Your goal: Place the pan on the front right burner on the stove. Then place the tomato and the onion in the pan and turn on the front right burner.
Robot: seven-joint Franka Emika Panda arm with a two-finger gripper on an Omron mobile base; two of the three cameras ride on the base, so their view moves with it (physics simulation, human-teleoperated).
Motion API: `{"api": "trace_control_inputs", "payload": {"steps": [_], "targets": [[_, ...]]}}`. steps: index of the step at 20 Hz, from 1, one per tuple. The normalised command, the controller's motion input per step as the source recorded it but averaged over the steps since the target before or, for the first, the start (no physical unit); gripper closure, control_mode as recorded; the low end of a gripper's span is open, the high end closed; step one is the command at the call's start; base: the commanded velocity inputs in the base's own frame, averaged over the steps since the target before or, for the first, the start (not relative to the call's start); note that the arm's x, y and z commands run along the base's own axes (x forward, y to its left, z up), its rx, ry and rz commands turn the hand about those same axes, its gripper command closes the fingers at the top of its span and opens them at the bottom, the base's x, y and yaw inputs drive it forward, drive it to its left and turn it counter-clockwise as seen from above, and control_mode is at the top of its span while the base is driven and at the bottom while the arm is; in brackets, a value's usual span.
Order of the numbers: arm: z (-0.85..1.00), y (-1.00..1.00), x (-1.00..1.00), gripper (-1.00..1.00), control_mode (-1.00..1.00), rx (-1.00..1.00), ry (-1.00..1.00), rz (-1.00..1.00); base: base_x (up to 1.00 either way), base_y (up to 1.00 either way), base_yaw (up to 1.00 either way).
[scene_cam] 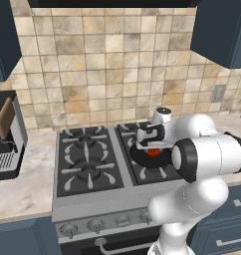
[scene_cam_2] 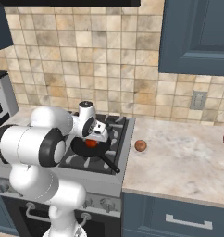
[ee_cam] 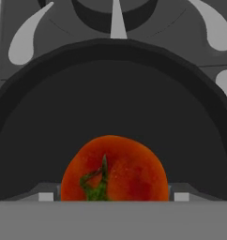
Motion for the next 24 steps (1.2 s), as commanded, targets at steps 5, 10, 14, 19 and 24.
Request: {"api": "trace_control_inputs", "payload": {"steps": [5, 10, 14, 19, 24], "targets": [[0.0, 0.0, 0.0, -1.0, -1.0, 0.0, 0.0, 0.0, 0.0, 0.0, 0.0], [0.0, 0.0, 0.0, -1.0, -1.0, 0.0, 0.0, 0.0, 0.0, 0.0, 0.0], [0.0, 0.0, 0.0, -1.0, -1.0, 0.0, 0.0, 0.0, 0.0, 0.0, 0.0], [0.11, 0.0, 0.0, -1.0, -1.0, 0.0, 0.0, 0.0, 0.0, 0.0, 0.0], [0.44, -0.08, 0.0, -1.0, -1.0, 0.0, 0.0, 0.0, 0.0, 0.0, 0.0]]}}
